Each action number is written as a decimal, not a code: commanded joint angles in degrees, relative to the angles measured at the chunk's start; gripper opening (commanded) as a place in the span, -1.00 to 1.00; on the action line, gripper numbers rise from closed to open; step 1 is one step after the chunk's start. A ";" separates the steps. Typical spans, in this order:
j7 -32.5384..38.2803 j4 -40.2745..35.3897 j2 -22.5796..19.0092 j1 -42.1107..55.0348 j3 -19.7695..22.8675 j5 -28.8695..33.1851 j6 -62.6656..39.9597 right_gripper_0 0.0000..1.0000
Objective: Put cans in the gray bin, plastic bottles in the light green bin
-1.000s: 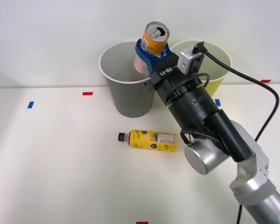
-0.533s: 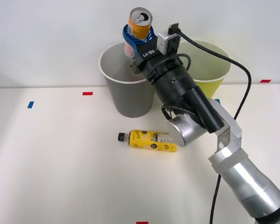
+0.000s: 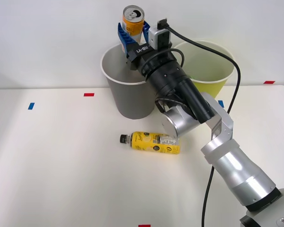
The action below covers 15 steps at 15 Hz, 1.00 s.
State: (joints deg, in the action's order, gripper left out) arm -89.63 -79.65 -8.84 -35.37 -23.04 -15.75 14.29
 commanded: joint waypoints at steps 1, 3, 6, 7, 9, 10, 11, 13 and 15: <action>-0.64 -0.06 -0.13 0.04 0.02 0.37 0.04 1.00; -1.16 -0.06 -0.22 0.39 0.10 0.89 0.04 1.00; -1.87 -4.72 -1.10 4.96 0.02 1.77 0.04 1.00; -2.31 -8.32 -1.71 8.65 0.02 2.39 0.04 1.00; -3.10 -14.56 -2.94 15.24 0.02 3.53 0.04 1.00; -3.62 -17.11 -3.56 18.49 0.02 4.23 0.04 1.00; -4.15 -19.14 -4.26 20.95 0.02 4.94 0.04 1.00; -4.86 -23.62 -6.19 26.58 0.02 5.90 0.04 1.00; -5.38 -27.13 -7.95 31.76 0.02 6.43 0.04 1.00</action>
State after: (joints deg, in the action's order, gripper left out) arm -94.58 -104.74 -15.60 -6.29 -23.02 -9.78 14.33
